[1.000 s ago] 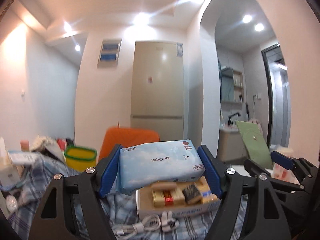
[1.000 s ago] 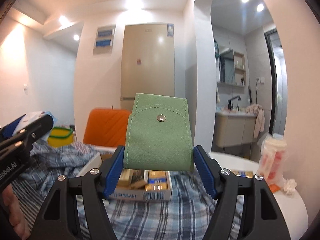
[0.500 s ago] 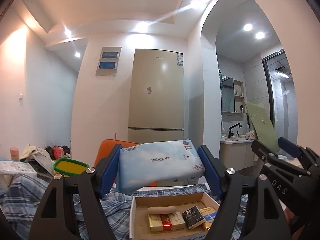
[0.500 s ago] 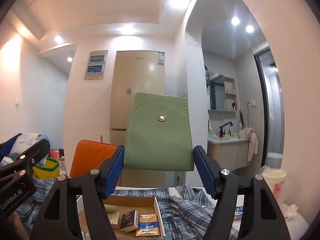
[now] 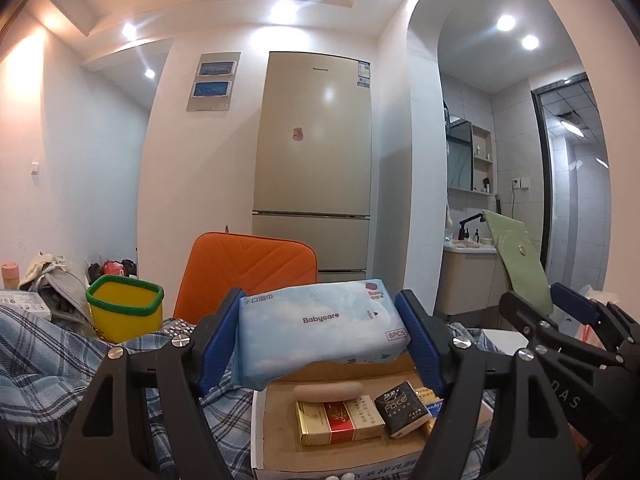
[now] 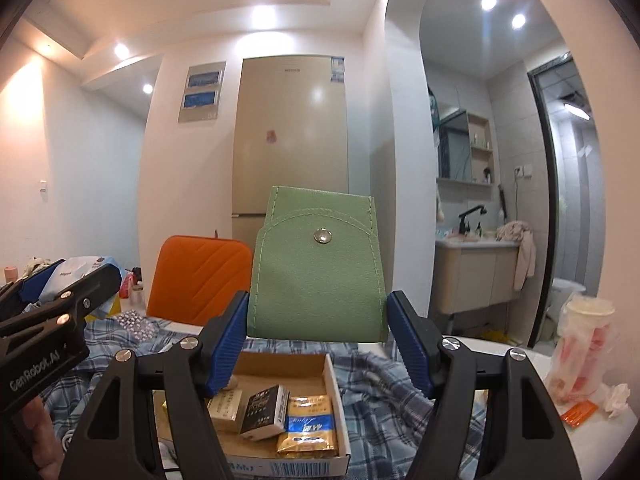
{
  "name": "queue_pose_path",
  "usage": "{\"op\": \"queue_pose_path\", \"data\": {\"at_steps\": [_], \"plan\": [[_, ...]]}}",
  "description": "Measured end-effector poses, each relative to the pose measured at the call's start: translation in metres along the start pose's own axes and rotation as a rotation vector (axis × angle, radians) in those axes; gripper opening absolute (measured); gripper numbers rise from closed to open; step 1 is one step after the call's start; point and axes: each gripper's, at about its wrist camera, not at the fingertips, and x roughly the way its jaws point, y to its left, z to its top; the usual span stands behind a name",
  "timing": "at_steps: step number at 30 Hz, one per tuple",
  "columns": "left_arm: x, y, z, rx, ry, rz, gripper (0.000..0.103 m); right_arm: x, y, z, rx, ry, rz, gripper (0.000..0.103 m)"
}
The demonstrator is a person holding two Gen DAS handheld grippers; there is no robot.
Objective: Organize soft objects
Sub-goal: 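Lift the pouch and wipes pack and carry them over the box, then lower the mint-green pouch into the box and open the right gripper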
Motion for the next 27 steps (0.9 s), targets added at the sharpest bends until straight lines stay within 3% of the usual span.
{"op": "queue_pose_path", "data": {"at_steps": [10, 17, 22, 27], "plan": [[0.009, -0.005, -0.004, 0.01, 0.045, -0.03, 0.074, 0.031, 0.001, -0.018, -0.001, 0.144, 0.06, 0.071], [0.038, -0.006, -0.009, 0.005, 0.196, -0.048, 0.075, 0.052, 0.007, -0.027, -0.02, 0.251, 0.11, 0.071], [0.048, 0.0, -0.014, -0.032, 0.244, -0.057, 0.075, 0.081, 0.001, -0.04, 0.015, 0.385, 0.126, 0.071], [0.047, 0.0, -0.016, -0.033, 0.248, -0.059, 0.075, 0.091, -0.004, -0.048, 0.038, 0.432, 0.136, 0.071]]}}
